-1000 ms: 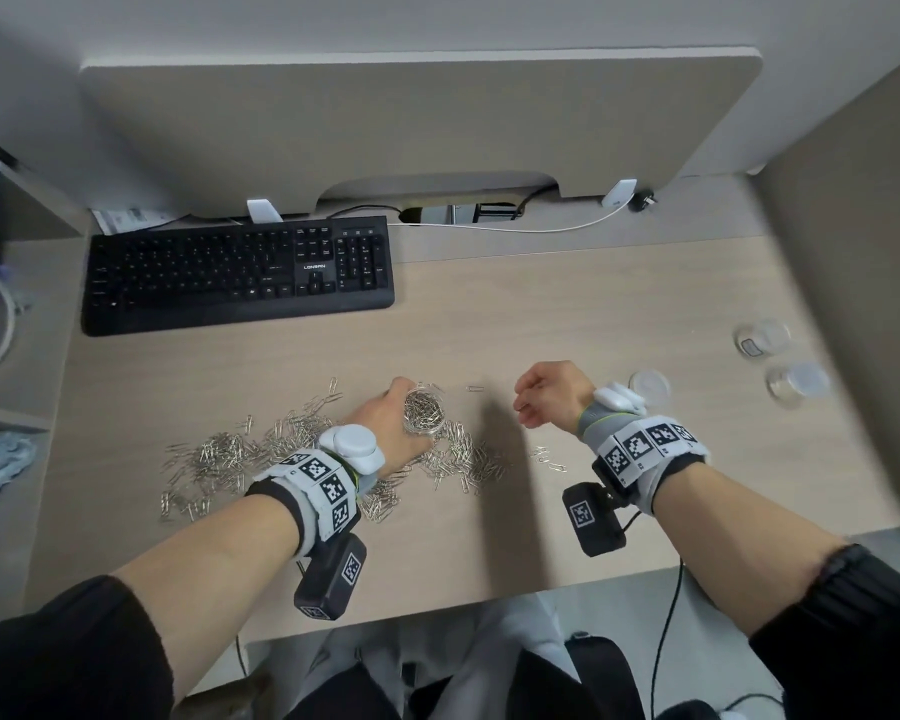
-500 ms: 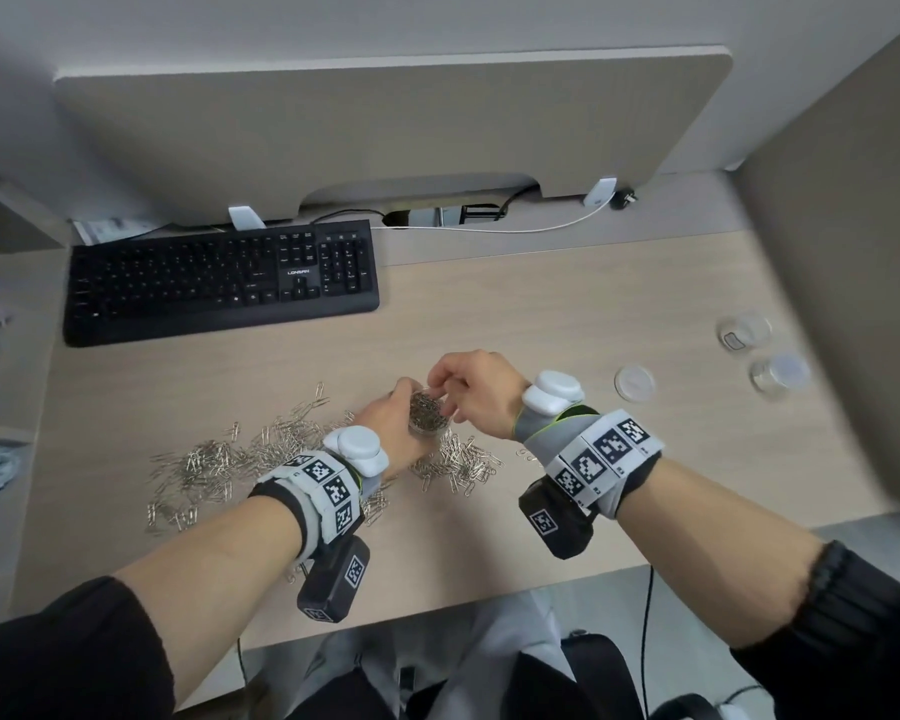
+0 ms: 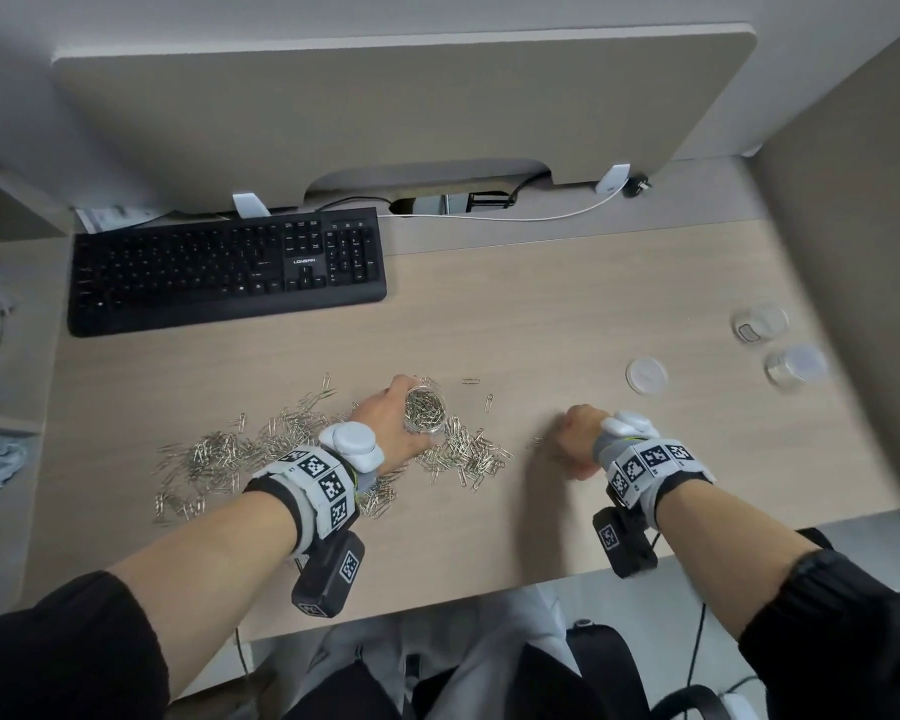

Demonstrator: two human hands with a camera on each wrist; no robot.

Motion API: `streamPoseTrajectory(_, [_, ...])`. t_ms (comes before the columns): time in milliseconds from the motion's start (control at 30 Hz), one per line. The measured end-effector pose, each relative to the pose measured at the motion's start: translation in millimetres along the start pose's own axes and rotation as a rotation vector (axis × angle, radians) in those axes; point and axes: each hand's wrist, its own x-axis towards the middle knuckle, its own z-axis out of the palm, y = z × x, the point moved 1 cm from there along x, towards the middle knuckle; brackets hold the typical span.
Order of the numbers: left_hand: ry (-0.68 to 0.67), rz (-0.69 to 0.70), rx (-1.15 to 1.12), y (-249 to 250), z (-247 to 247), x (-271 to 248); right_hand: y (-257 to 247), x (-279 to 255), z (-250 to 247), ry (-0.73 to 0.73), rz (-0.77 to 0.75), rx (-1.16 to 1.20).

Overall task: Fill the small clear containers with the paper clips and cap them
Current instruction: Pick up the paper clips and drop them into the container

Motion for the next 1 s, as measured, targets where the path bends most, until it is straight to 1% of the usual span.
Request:
streamPoseTrajectory(100, [0.0, -0.018, 0.011, -3, 1, 1, -12, 7, 12, -0.024, -0.009, 0.031])
streamPoseTrajectory(167, [-0.008, -0.027, 0.018, -5, 2, 1, -30, 9, 22, -0.009, -0.062, 0.002])
streamPoseTrajectory(267, [-0.009, -0.031, 0.026, -8, 2, 2, -56, 10, 34, 0.033, -0.156, -0.102])
streamPoseTrajectory(333, [-0.008, -0.035, 0.015, -11, 2, 3, -65, 15, 38, 0.047, -0.187, -0.081])
streamPoseTrajectory(433, [-0.016, -0.046, 0.004, -15, -1, 3, -69, 17, 25, 0.118, -0.151, -0.091])
streamPoseTrajectory(567, [-0.021, -0.056, 0.014, -21, -5, 1, -67, 21, 13, 0.133, -0.116, -0.168])
streamPoseTrajectory(600, [-0.029, -0.055, 0.014, -21, -6, 1, -69, 21, 15, 0.145, -0.138, -0.212])
streamPoseTrajectory(667, [-0.034, -0.059, 0.016, -27, -7, -1, -83, 19, 29, 0.132, -0.218, -0.328])
streamPoseTrajectory(733, [-0.031, -0.057, 0.025, -31, -9, -3, -95, 11, 42, 0.062, -0.292, -0.409])
streamPoseTrajectory(800, [-0.023, -0.065, 0.021, -34, -10, -5, -100, 1, 49, 0.019, -0.321, -0.482])
streamPoseTrajectory(867, [-0.004, -0.068, 0.009, -35, -10, -5, -95, -1, 46, 0.059, -0.29, -0.481])
streamPoseTrajectory(900, [0.004, -0.064, 0.006, -35, -11, -6, -89, 0, 42, 0.066, -0.241, -0.458])
streamPoseTrajectory(933, [0.007, -0.06, 0.001, -36, -11, -7, -83, 0, 38, 0.051, -0.199, -0.424])
streamPoseTrajectory(1000, [0.001, -0.056, -0.004, -38, -11, -8, -69, 0, 36, -0.048, -0.134, -0.327])
